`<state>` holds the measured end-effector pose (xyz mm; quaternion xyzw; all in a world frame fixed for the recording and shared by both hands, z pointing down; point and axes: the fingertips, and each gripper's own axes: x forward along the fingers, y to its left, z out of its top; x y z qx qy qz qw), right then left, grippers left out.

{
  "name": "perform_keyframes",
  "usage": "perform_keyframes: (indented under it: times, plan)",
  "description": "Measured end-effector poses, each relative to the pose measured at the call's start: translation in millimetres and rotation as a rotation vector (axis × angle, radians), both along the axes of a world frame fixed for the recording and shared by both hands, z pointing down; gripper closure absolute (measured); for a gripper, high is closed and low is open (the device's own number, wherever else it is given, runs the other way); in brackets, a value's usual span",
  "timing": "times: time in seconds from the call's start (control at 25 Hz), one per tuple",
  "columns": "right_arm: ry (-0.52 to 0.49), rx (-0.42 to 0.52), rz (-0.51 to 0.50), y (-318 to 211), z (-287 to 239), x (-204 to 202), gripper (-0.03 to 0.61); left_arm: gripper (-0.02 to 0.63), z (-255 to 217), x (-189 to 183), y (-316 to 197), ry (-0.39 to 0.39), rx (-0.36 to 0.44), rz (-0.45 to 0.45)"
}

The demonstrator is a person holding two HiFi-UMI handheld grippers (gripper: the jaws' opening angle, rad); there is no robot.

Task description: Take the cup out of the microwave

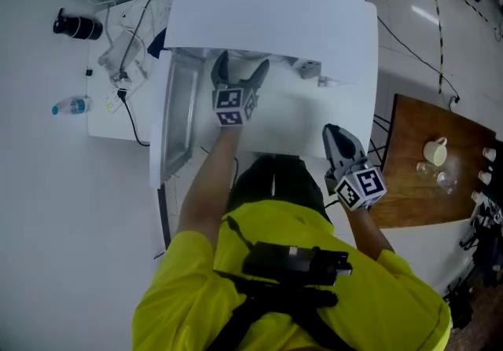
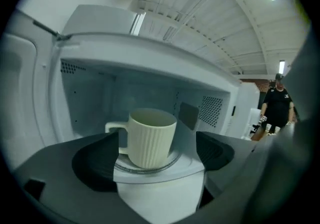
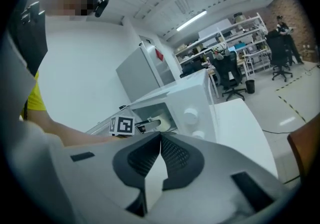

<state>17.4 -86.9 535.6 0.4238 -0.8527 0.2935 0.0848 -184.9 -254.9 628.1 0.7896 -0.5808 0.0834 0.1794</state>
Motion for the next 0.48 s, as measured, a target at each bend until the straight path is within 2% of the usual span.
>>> perform_keyframes:
  times: [0.2,0.48]
  plan:
    - [0.004,-0.019,0.031,-10.6,12.2,18.5,0.571,0.138,37.5,5.4,-23.9,-0.023,-0.066,-0.046]
    - [0.014,-0.018,0.052,-17.3,16.9,25.7,0.571,0.163,36.2,2.2,-52.1,-0.045,-0.019,-0.135]
